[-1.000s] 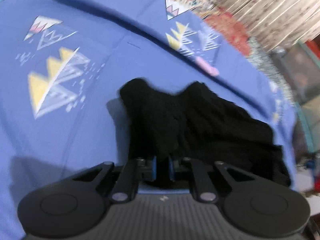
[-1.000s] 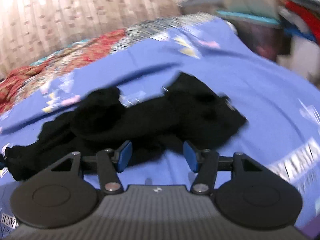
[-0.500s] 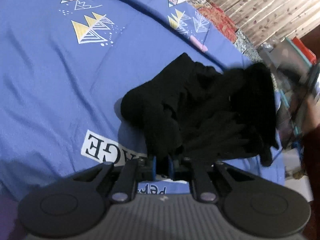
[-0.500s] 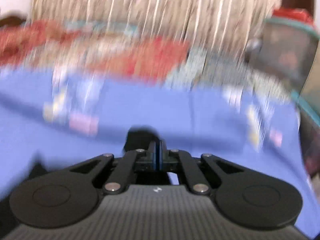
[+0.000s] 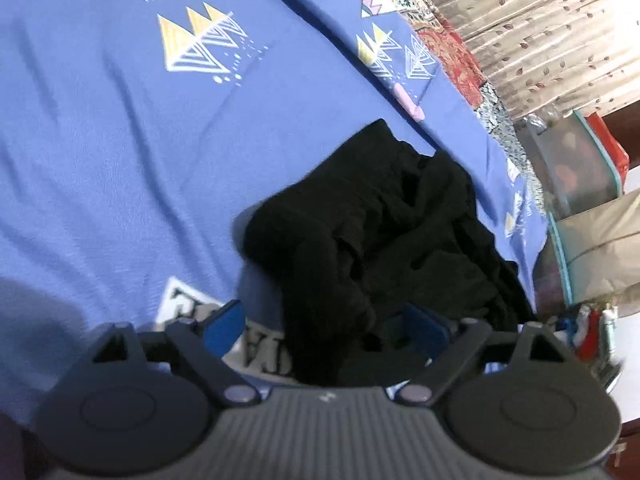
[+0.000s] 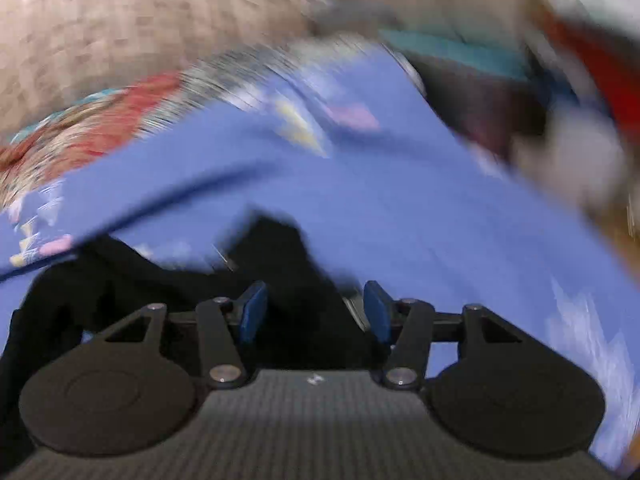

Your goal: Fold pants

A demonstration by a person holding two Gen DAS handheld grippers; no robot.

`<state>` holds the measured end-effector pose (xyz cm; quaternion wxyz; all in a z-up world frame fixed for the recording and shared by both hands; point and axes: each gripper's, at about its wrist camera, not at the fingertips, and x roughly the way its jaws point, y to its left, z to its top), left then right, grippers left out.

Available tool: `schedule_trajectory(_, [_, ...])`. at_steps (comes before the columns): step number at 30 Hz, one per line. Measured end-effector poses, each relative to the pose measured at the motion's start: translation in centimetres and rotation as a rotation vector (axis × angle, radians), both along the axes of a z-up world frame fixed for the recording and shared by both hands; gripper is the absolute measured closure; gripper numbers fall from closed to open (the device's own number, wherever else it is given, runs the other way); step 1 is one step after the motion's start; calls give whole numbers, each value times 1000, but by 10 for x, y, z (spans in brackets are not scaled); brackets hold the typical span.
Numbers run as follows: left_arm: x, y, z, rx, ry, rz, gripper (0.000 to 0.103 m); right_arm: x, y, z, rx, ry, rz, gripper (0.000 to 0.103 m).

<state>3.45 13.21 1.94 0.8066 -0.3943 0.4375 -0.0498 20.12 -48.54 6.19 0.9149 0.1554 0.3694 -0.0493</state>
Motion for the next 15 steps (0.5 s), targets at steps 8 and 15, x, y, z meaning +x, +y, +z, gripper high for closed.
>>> schedule_trajectory(8, [33,-19,-12,21,85,-78,95,50,0,-43,251,56,-171,44])
schedule_trajectory(15, [67,36,88,69,-139,82,97,146,23,35,395,-46,-145,91])
